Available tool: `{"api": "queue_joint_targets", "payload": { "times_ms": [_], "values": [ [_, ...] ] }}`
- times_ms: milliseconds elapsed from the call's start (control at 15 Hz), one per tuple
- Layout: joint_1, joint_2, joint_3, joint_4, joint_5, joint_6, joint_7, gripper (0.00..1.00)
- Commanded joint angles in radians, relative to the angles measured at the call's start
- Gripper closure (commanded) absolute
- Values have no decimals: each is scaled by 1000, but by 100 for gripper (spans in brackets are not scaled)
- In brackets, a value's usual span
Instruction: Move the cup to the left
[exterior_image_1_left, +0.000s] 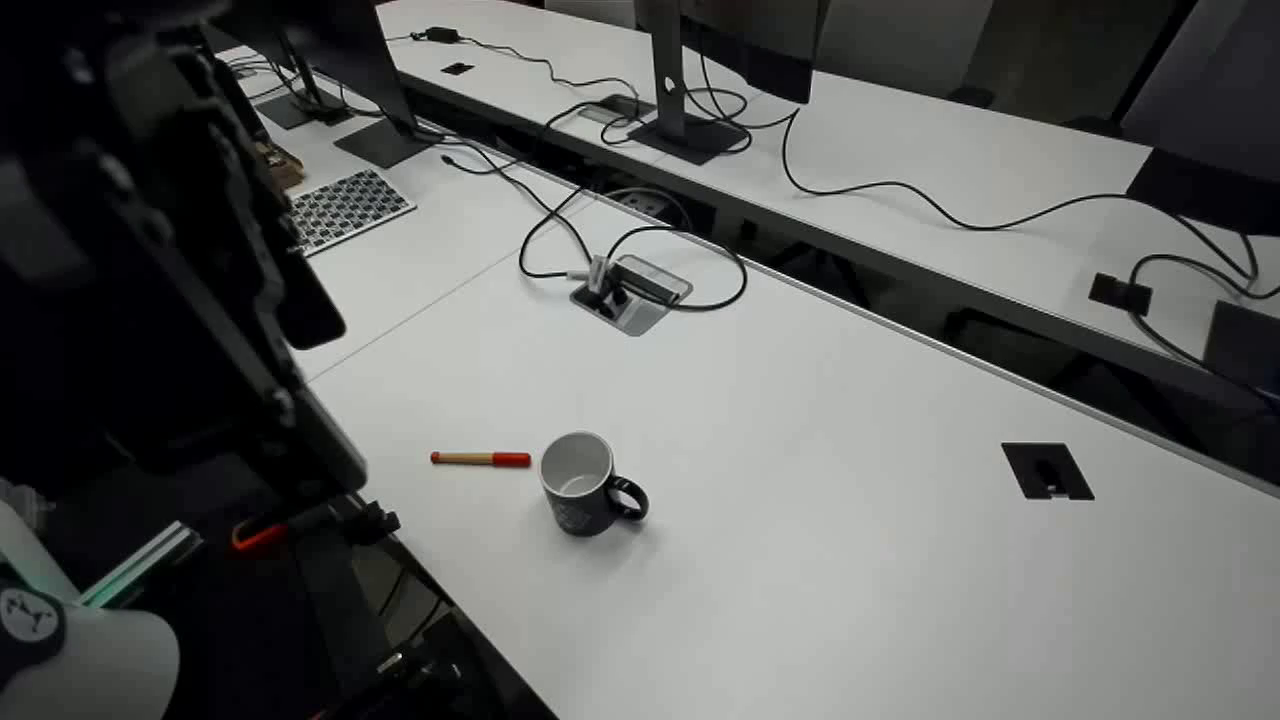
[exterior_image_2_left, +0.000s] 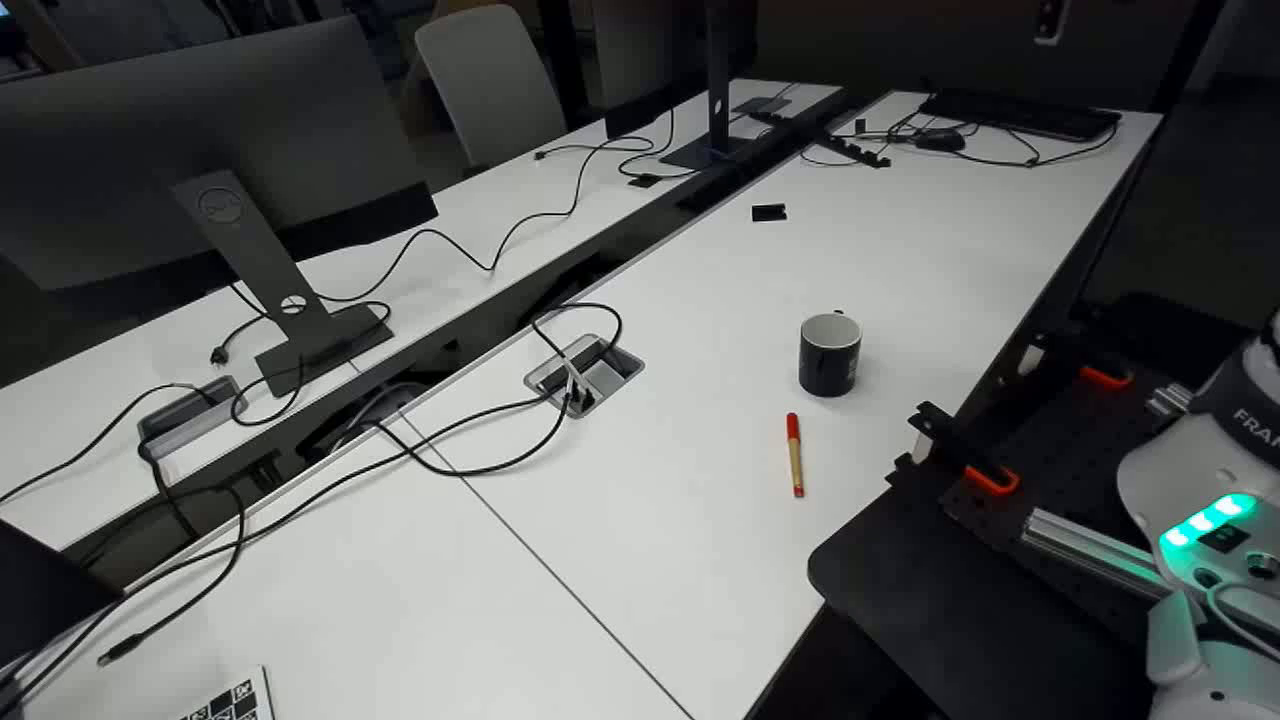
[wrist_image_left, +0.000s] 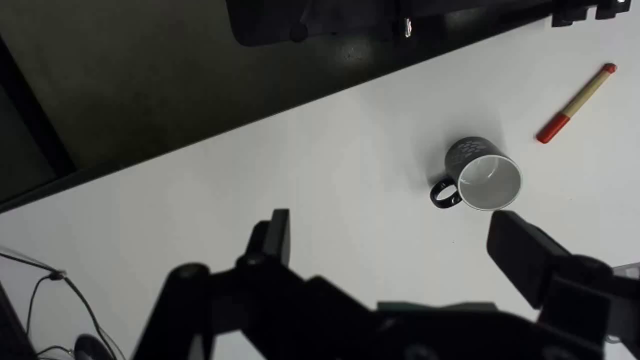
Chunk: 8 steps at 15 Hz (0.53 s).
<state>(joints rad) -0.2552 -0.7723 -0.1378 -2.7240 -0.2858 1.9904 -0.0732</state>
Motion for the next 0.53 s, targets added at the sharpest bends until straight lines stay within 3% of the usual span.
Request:
{"api": "queue_joint_targets", "payload": {
  "times_ms": [0,467],
  "values": [
    [9,-1,-8,2,-5,-4,5,0],
    [148,22,-15,-28,94,43,-78,0]
  ]
}}
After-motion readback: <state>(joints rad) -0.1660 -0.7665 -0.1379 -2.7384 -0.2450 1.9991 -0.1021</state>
